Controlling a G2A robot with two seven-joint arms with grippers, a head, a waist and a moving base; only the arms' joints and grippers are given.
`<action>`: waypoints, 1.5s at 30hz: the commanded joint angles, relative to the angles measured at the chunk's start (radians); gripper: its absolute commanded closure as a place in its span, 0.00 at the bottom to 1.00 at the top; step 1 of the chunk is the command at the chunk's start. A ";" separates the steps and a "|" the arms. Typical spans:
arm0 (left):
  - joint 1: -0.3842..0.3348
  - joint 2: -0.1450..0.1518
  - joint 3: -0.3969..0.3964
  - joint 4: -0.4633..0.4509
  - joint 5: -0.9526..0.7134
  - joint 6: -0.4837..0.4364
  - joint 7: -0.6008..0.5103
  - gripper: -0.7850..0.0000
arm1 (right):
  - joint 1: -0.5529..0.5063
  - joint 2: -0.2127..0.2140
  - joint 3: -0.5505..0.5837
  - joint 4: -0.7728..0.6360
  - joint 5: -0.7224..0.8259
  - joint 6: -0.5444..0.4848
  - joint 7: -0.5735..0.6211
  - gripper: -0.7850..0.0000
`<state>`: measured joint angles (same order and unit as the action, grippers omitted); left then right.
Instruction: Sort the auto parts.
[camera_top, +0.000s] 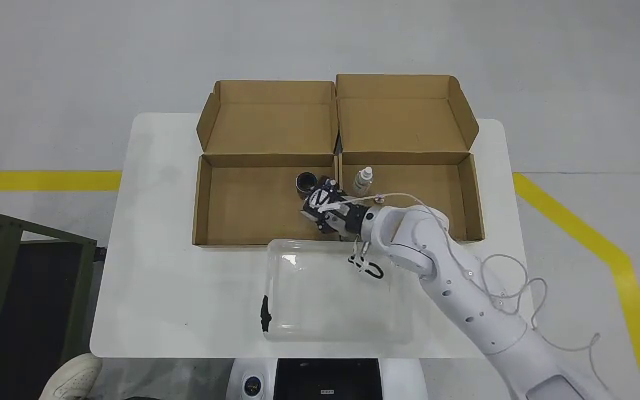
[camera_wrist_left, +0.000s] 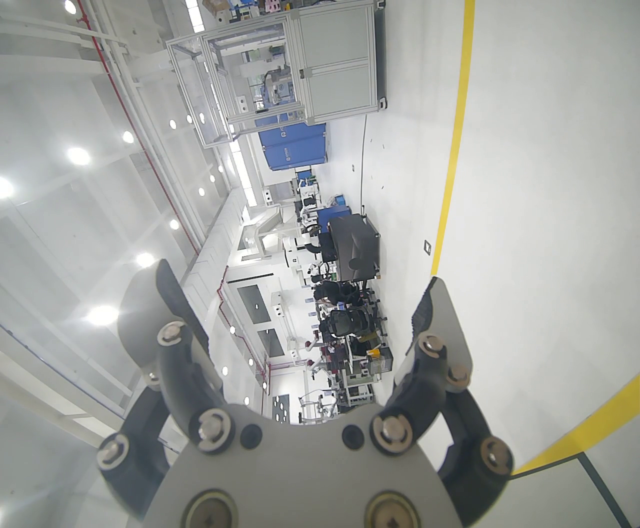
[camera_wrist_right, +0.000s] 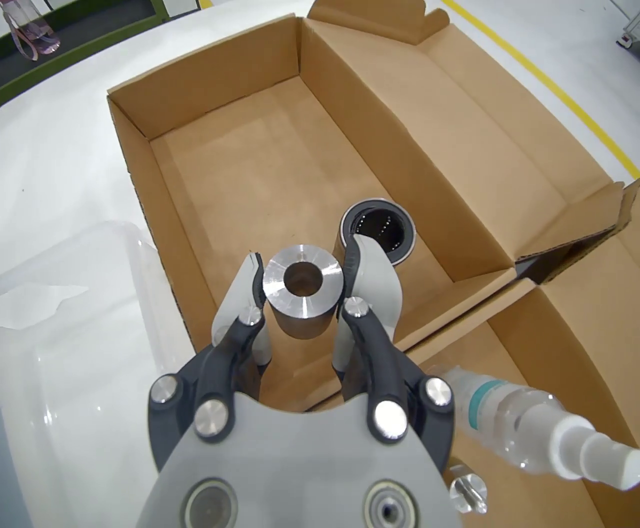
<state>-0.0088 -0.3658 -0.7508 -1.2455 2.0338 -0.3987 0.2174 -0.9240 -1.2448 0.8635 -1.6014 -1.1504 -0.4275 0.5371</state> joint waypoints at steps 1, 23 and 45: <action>0.000 0.000 0.000 0.000 0.000 0.000 0.000 0.00 | 0.005 -0.003 -0.005 0.007 0.002 0.005 0.013 1.00; 0.000 0.000 0.000 0.000 0.000 0.000 0.000 0.00 | 0.058 -0.030 -0.037 0.082 0.048 0.001 0.112 0.86; 0.000 0.000 0.000 0.000 0.000 0.000 0.000 0.00 | 0.056 -0.040 -0.034 0.095 0.059 -0.007 0.133 0.63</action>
<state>-0.0088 -0.3658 -0.7508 -1.2455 2.0338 -0.3987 0.2174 -0.8664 -1.2849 0.8278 -1.5040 -1.0915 -0.4349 0.6714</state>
